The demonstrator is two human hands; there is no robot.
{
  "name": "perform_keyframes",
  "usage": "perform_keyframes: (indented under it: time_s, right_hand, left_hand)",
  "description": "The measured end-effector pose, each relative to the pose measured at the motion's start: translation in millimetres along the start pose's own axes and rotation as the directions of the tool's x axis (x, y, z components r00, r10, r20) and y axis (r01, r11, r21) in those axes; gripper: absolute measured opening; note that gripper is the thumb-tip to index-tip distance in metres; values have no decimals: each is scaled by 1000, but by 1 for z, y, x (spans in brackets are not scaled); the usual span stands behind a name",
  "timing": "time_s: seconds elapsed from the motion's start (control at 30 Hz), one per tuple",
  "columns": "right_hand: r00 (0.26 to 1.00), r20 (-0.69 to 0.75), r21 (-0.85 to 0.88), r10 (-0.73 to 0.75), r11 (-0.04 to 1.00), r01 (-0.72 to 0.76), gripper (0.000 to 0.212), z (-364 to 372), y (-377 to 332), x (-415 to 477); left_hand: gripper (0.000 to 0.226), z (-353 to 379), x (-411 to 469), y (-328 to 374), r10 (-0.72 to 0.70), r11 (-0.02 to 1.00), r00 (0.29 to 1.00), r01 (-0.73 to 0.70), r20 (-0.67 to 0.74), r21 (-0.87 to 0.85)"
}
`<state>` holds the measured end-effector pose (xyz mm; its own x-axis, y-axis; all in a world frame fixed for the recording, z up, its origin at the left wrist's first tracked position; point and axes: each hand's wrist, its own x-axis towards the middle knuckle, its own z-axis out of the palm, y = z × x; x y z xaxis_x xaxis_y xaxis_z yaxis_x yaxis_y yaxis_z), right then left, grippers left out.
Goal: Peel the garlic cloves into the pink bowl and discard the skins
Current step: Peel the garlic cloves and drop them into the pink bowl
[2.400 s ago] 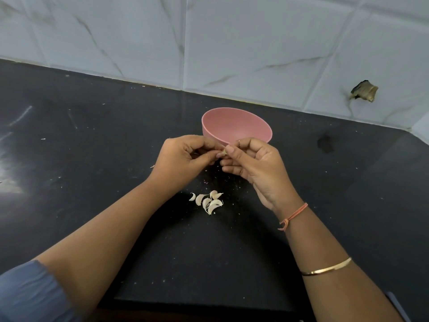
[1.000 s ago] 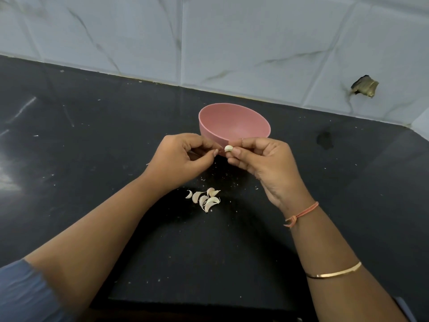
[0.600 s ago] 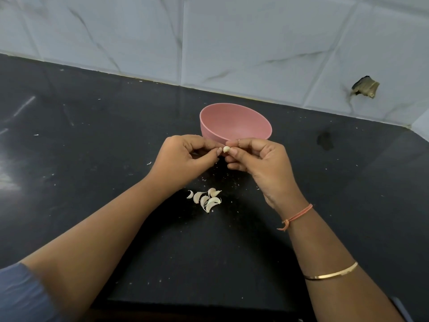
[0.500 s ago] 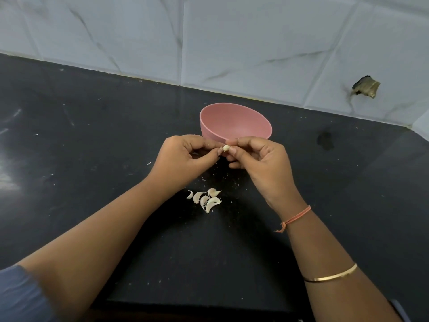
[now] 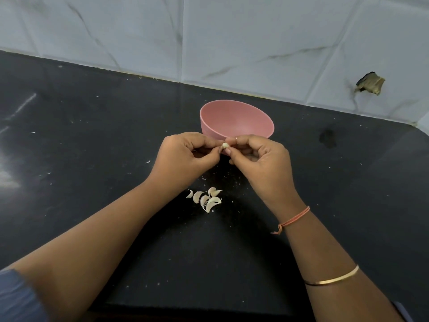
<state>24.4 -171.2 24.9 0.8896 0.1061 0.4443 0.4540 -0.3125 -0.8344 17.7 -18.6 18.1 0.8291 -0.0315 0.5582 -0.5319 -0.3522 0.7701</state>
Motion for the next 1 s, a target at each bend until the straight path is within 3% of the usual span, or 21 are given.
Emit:
perform_keyframes:
  time_s: [0.17, 0.37, 0.67, 1.0]
  right_hand:
    - [1000, -24, -31, -16, 999, 16, 12, 2, 0, 0]
    - [999, 16, 35, 28, 999, -29, 19, 2, 0, 0]
    - [996, 62, 170, 59, 983, -69, 20, 2, -4, 1]
    - [989, 60, 400, 138, 904, -150, 20, -1, -10, 1]
  left_hand:
    - [27, 1, 0, -1, 4, 997, 1000, -2, -14, 76]
    - [23, 1, 1, 0, -49, 997, 999, 50, -22, 51]
    - [21, 1, 3, -2, -170, 983, 985, 169, -5, -74]
    - [21, 0, 4, -5, -198, 980, 980, 198, -19, -26]
